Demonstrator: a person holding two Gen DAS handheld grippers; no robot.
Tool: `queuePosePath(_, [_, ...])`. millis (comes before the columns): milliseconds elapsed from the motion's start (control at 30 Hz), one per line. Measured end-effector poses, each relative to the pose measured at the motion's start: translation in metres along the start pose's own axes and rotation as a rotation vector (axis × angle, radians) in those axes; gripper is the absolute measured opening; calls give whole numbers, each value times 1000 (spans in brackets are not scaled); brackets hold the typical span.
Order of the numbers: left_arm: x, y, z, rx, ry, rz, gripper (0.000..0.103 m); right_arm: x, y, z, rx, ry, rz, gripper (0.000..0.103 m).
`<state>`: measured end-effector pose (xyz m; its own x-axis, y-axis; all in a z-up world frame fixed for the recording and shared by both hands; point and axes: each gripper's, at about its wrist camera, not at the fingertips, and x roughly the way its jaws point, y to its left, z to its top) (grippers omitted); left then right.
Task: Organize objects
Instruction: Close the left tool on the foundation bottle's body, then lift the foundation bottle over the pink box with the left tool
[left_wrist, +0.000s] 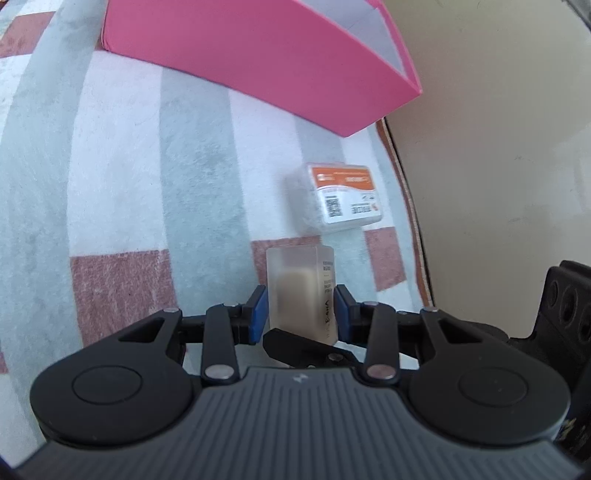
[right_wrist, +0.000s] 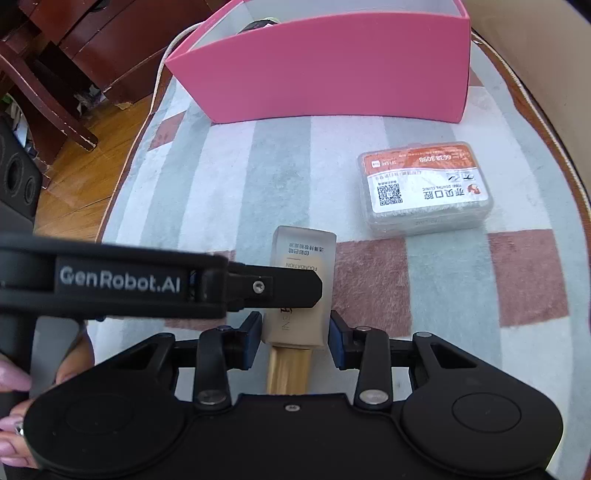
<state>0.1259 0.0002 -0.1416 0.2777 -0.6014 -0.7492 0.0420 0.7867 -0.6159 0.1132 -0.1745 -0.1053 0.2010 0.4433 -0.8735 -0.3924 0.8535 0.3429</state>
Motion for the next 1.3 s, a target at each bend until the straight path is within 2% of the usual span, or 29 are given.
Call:
queuePosePath(100, [-15, -7, 1, -4, -24, 1, 36, -12, 5, 6, 25, 19, 7, 43])
queuePosePath(367, [-62, -31, 18, 29, -106, 17, 36, -47, 25, 25, -23, -25, 35, 43])
queuePosePath(567, [-95, -54, 54, 65, -197, -5, 36, -79, 44, 53, -134, -142, 30, 43])
queuePosePath(733, [-108, -69, 102, 97, -257, 9, 36, -93, 51, 96, -203, -215, 21, 42])
queuePosePath(867, [-102, -79, 150, 122, -298, 27, 36, -93, 52, 137, -254, -286, -8, 42])
queuePosePath(967, [-86, -80, 183, 128, -317, 46, 36, -83, 44, 176, -249, -295, -11, 42])
queuePosePath(1167, [-38, -58, 241, 57, -295, 37, 37, -42, 24, 245, -291, -229, -67, 42])
queuePosePath(1300, [-7, -41, 263, 22, -257, 48, 37, -8, 9, 273, -330, -183, -90, 42])
